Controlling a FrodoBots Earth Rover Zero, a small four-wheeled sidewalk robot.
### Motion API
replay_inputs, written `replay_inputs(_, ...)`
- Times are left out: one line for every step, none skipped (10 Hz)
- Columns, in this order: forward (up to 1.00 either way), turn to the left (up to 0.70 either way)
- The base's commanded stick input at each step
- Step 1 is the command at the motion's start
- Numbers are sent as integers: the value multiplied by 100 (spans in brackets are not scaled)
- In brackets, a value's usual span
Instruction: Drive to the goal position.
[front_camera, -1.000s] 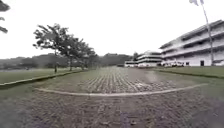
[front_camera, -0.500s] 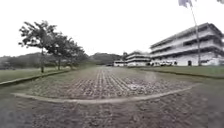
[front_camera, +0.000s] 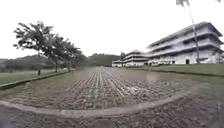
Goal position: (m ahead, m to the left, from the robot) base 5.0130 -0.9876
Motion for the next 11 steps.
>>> replay_inputs(70,0)
replay_inputs(70,0)
replay_inputs(70,0)
replay_inputs(70,0)
replay_inputs(70,0)
replay_inputs(70,0)
replay_inputs(70,0)
replay_inputs(70,0)
replay_inputs(70,0)
replay_inputs(70,0)
replay_inputs(70,0)
